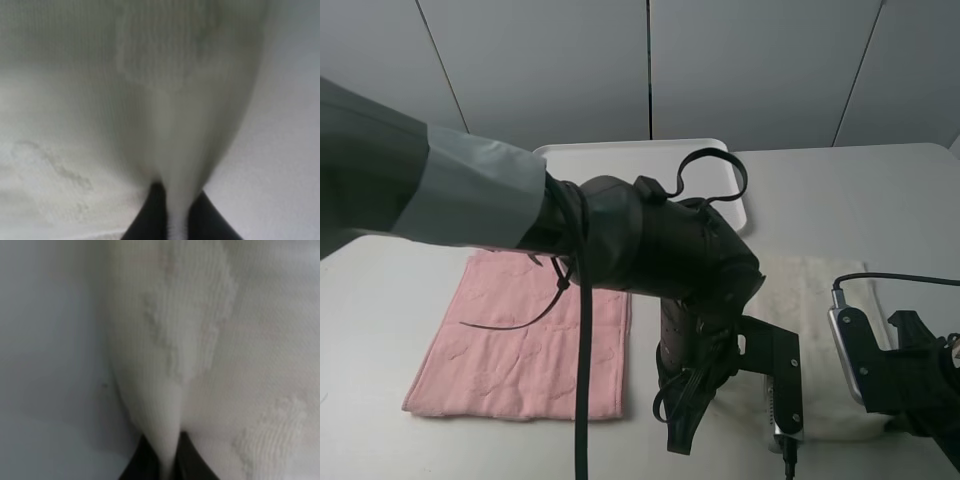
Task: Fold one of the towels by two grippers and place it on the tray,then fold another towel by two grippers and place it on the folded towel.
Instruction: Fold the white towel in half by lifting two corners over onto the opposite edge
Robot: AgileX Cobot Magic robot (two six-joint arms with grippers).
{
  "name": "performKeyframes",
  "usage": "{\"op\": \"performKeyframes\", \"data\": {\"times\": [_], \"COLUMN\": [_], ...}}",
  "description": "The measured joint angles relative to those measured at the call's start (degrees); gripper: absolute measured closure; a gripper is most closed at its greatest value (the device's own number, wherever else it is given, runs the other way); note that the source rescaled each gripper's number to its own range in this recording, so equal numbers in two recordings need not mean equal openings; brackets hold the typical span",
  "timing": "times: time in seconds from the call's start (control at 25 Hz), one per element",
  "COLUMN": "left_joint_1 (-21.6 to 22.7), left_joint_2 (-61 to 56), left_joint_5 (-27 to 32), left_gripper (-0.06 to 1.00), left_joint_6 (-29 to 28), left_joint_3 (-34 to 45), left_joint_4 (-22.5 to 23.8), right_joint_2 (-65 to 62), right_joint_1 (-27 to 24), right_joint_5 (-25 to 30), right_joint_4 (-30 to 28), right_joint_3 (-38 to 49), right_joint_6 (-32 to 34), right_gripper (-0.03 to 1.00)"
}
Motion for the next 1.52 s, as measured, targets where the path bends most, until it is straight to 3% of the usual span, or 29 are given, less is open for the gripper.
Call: {"op": "performKeyframes", "data": {"times": [0.36,0.72,0.92,1.32,1.52], "left_joint_1": [-0.22,0.45,3.14,11.41,12.5], "left_joint_2": [0.08,-1.34,-5.79,-9.17,-9.17], "left_joint_5": [1.47,3.41,4.02,2.87,0.03], "left_gripper": [0.93,0.94,0.94,0.94,0.94], "left_joint_6": [-4.55,-5.03,-6.63,-7.98,-7.93], "left_joint_3": [-0.33,0.16,0.16,0.16,0.16], "left_joint_4": [0.64,-4.3,-6.04,-14.69,-16.85], "right_joint_2": [0.0,-5.63,-12.42,-19.48,-19.5], "right_joint_1": [0.0,0.0,0.0,0.0,0.0], "right_joint_5": [-4.37,1.83,6.46,9.99,6.04], "right_joint_4": [9.04,14.51,16.35,17.4,17.17], "right_joint_3": [0.08,-1.13,-2.85,-7.46,-8.79], "right_joint_6": [2.62,8.58,12.38,32.93,40.53], "right_gripper": [0.97,0.97,0.97,0.97,0.97]}}
